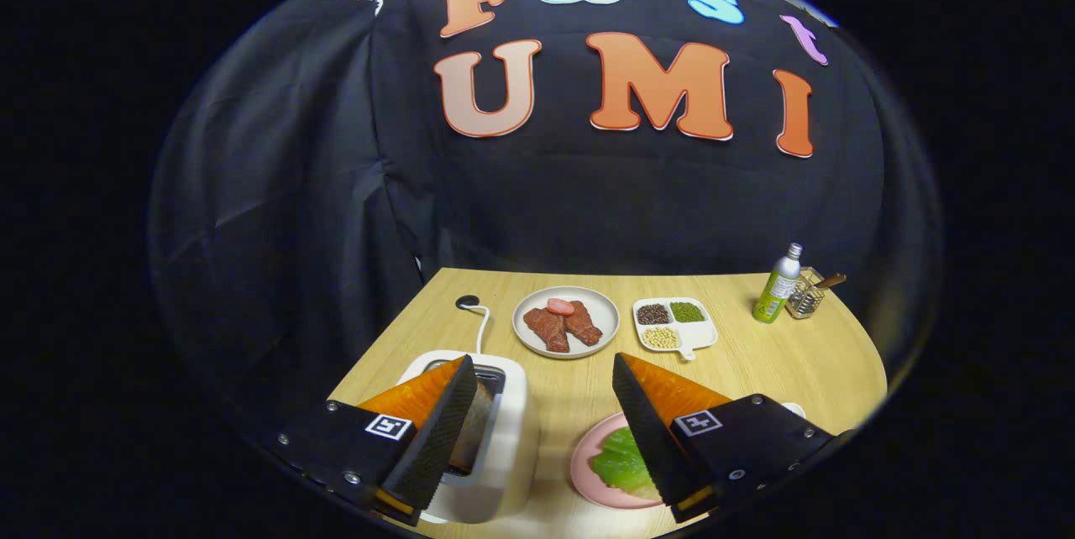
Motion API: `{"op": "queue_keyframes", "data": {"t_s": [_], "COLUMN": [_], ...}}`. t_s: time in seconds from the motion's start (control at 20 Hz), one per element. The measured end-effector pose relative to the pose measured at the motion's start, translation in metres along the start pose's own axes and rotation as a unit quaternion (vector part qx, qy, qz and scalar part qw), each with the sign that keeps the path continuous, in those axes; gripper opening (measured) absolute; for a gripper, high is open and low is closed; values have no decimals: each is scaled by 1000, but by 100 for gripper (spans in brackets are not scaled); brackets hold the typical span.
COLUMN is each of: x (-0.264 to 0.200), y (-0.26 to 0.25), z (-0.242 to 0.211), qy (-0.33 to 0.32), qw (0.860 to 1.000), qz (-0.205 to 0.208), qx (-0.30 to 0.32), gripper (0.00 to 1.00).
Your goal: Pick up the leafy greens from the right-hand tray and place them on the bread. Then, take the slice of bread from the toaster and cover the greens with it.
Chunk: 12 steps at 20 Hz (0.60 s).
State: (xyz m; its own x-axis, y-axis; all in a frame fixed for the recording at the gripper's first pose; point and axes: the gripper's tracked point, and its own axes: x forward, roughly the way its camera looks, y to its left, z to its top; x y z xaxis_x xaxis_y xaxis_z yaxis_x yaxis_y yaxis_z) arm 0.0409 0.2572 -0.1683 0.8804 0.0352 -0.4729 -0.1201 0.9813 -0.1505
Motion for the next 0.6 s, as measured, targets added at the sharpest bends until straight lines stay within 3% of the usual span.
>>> {"op": "queue_keyframes", "data": {"t_s": [0.15,0.5,0.6], "x": [2,11,12], "y": [26,39,42], "z": [-9,-35,-44], "qy": [5,36,48], "qw": [1000,999,998], "qz": [19,19,21], "qx": [-11,-19,-21], "gripper": [98,97,91]}}
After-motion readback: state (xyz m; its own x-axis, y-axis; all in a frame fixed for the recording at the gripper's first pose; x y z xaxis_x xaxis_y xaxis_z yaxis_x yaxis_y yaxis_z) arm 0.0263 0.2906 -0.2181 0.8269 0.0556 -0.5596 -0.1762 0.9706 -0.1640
